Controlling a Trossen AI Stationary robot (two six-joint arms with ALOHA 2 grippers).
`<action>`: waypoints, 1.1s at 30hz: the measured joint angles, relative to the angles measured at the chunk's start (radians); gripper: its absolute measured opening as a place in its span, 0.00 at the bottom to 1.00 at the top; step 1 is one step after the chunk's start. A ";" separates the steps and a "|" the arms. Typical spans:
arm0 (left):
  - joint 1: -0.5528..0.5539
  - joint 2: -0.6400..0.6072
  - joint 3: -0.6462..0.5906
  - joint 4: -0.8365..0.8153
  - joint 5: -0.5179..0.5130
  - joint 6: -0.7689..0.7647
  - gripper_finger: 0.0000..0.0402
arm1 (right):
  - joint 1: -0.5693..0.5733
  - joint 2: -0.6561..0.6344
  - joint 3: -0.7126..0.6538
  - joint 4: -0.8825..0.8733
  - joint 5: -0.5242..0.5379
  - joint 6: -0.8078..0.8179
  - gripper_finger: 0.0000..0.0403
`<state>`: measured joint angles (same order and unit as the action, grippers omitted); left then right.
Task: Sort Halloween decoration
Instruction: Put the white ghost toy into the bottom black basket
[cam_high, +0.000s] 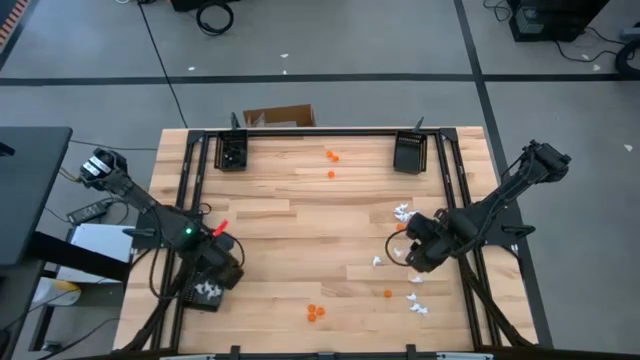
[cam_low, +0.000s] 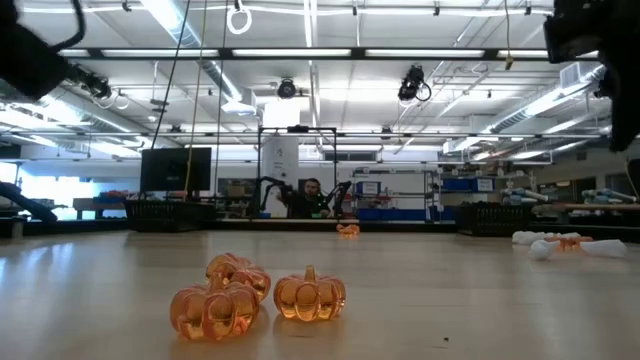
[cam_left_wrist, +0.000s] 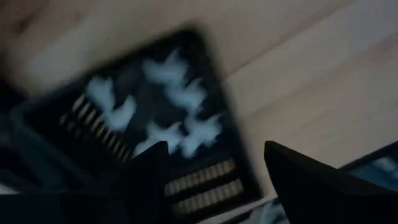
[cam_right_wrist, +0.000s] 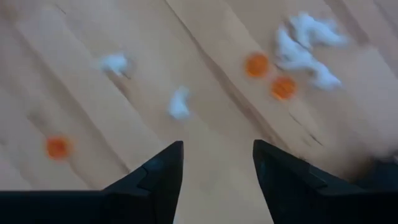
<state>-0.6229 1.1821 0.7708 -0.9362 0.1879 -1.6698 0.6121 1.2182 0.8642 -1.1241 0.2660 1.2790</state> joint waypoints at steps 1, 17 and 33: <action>0.013 0.000 0.017 -0.005 -0.036 0.005 0.66 | 0.001 -0.014 0.000 -0.032 -0.016 0.000 0.50; 0.370 0.012 0.180 0.377 -0.329 0.683 0.55 | -0.061 0.015 -0.292 0.482 -0.024 -0.071 0.45; 0.515 0.111 0.181 0.524 -0.329 0.901 0.55 | -0.127 0.173 -0.316 0.626 -0.097 -0.168 0.41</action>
<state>-0.1074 1.2935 0.9521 -0.4122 -0.1416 -0.7689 0.4848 1.3908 0.5484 -0.4980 0.1692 1.1114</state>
